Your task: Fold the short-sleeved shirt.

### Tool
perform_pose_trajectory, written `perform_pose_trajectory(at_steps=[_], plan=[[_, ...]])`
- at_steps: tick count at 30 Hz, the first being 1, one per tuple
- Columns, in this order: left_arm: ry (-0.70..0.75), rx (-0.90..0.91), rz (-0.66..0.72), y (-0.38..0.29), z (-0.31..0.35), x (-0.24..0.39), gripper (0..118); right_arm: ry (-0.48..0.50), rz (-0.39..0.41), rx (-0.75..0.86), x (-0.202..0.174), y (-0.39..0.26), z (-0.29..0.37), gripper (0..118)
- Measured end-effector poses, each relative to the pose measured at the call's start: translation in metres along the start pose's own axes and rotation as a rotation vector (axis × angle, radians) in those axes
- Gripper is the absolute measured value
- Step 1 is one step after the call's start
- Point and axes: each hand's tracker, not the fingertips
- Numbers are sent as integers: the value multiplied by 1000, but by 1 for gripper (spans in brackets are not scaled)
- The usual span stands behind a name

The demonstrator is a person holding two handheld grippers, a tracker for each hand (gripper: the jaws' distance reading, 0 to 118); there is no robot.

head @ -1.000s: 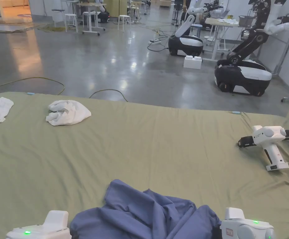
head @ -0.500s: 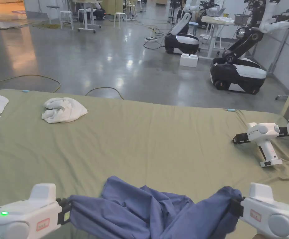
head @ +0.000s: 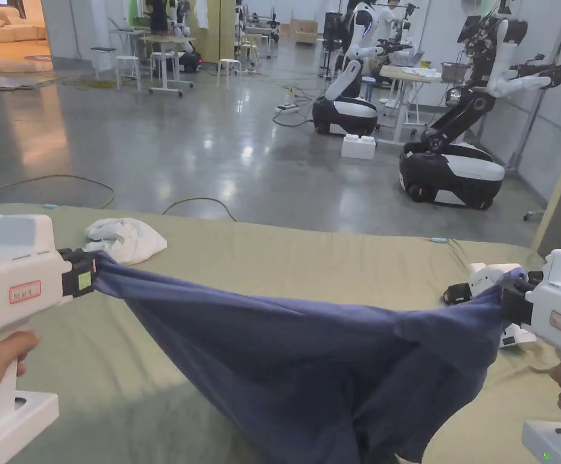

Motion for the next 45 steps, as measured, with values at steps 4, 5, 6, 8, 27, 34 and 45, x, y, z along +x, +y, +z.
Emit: perform_pose_trajectory(at_steps=[4,5,6,8,27,34,45], plan=[[22,45,-37,41,-8,5,0,-16,65,75,-16,40,-1,3],[29,56,-49,49,-10,7,0,-21,79,92,-22,49,0,3],[44,74,-63,58,-12,9,0,-28,86,121,-27,59,-1,3],[55,82,-77,75,-21,9,0,-37,89,148,-34,77,-2,3],[122,217,-37,224,-35,-7,0,-100,136,323,-60,235,-20,3],[125,236,-69,223,-35,-5,0,-111,131,347,-57,233,-22,3],[89,107,-74,85,-42,-14,0,-115,176,217,-53,99,-11,3]])
